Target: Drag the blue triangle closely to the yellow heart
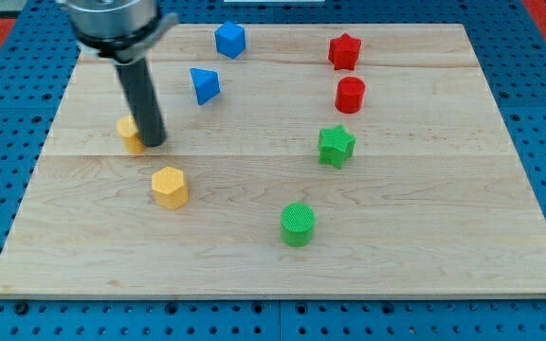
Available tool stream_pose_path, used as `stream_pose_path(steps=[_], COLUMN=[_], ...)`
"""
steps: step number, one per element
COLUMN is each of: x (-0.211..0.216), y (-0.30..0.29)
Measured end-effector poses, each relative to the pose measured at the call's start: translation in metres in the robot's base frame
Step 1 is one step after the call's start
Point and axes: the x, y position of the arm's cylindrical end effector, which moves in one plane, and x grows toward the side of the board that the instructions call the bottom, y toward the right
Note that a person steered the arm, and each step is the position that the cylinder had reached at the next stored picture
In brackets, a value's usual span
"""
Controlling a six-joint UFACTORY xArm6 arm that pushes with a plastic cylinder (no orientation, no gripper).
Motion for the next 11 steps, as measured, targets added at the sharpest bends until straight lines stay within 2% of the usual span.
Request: stream_pose_path(steps=[1,2,3,5,6,8,9,10,11], x=[-0.007,-0.01,-0.024,-0.106,-0.106,-0.033,-0.043,-0.072,-0.115], y=[-0.036,0.019,0.136,0.143,0.097,0.023,0.096,0.13,0.106])
